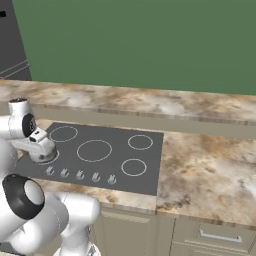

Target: The kettle is done boiling. Turn off the stove, then wait for 300 timesteps before moving the kettle to the dining table.

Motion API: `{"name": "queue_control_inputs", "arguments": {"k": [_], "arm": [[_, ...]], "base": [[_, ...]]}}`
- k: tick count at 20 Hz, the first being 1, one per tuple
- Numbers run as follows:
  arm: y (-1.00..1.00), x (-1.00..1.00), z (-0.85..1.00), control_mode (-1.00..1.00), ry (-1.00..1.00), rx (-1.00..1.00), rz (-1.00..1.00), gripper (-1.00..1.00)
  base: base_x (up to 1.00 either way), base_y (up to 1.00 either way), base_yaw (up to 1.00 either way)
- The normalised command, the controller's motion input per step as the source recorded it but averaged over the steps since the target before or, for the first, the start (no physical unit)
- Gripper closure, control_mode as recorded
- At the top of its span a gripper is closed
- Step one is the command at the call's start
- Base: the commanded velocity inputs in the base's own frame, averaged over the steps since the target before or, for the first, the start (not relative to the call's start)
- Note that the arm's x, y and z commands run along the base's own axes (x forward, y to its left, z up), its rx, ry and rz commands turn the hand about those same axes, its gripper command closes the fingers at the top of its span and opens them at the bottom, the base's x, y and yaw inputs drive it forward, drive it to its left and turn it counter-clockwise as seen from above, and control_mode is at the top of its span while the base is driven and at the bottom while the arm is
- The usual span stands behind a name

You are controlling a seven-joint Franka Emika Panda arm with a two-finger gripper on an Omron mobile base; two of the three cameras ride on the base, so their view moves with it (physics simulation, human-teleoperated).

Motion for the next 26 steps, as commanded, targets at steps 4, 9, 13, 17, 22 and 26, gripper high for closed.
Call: {"name": "queue_control_inputs", "arguments": {"k": [4, 9, 13, 17, 22, 26], "arm": [[0.03, 0.39, 0.0, -1.0, 0.0, 0.0, 0.15, -1.0], [0.06, 0.29, 0.0, -1.0, 0.0, 0.0, 0.19, -1.0], [0.06, 0.18, 0.0, -1.0, 0.0, 0.0, 0.21, -1.0], [0.12, 0.22, 0.0, -1.0, 0.0, 0.0, 0.21, -1.0], [0.08, 0.19, 0.0, -1.0, 0.0, 0.0, 0.21, -1.0], [0.13, 0.13, 0.0, -1.0, 0.0, 0.0, 0.19, -1.0]], "base": [[0.0, 0.0, 0.0], [0.0, 0.0, 0.0], [0.0, 0.0, 0.0], [0.0, 0.0, 0.0], [0.0, 0.0, 0.0], [0.0, 0.0, 0.0]]}}
